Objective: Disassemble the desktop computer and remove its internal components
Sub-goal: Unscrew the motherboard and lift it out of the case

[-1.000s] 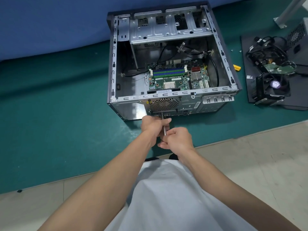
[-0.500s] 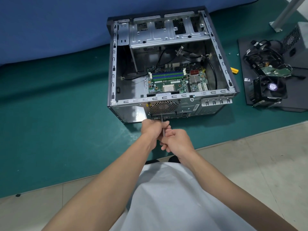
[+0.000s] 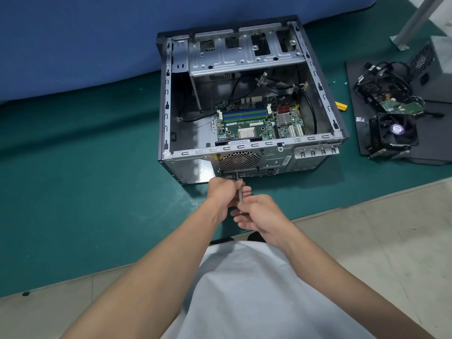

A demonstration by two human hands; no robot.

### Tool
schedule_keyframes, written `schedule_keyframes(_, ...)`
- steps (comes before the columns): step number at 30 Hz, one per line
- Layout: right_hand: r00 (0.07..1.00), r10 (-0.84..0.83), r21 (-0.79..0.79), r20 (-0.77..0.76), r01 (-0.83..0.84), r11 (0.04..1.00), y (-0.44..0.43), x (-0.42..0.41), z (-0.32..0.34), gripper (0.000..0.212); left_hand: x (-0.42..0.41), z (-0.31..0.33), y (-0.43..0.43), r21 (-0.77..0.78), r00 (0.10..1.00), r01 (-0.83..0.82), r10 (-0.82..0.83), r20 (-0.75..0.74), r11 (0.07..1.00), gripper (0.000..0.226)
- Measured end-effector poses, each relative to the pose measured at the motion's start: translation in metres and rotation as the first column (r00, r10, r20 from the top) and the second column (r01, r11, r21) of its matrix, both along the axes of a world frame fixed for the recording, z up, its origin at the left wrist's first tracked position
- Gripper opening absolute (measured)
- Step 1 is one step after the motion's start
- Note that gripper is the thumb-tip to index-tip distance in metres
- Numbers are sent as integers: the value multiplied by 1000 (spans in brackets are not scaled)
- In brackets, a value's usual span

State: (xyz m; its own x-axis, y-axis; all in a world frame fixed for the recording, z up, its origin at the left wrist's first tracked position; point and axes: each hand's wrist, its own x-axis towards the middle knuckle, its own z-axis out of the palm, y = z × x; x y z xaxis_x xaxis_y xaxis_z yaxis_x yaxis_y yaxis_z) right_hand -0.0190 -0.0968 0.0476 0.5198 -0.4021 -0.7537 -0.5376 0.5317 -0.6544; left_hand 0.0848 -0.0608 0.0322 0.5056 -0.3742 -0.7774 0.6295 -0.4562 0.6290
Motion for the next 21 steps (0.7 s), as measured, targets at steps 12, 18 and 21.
schedule_keyframes(12, 993, -113, 10, 24, 112, 994, 0, 3, -4, 14, 0, 1, 1, 1, 1000, 11, -11, 10, 1000, 10)
schedule_keyframes(18, 991, -112, -169, -71, 98, 981, 4, 3, -8, 3, -2, 1, 2, 54, 994, -25, 19, 111, 998, 13)
schedule_keyframes(21, 988, -153, -32, 5, 153, 988, 2, 3, -4, 12, -1, 2, 0, 35, 998, -19, 17, 60, 999, 8)
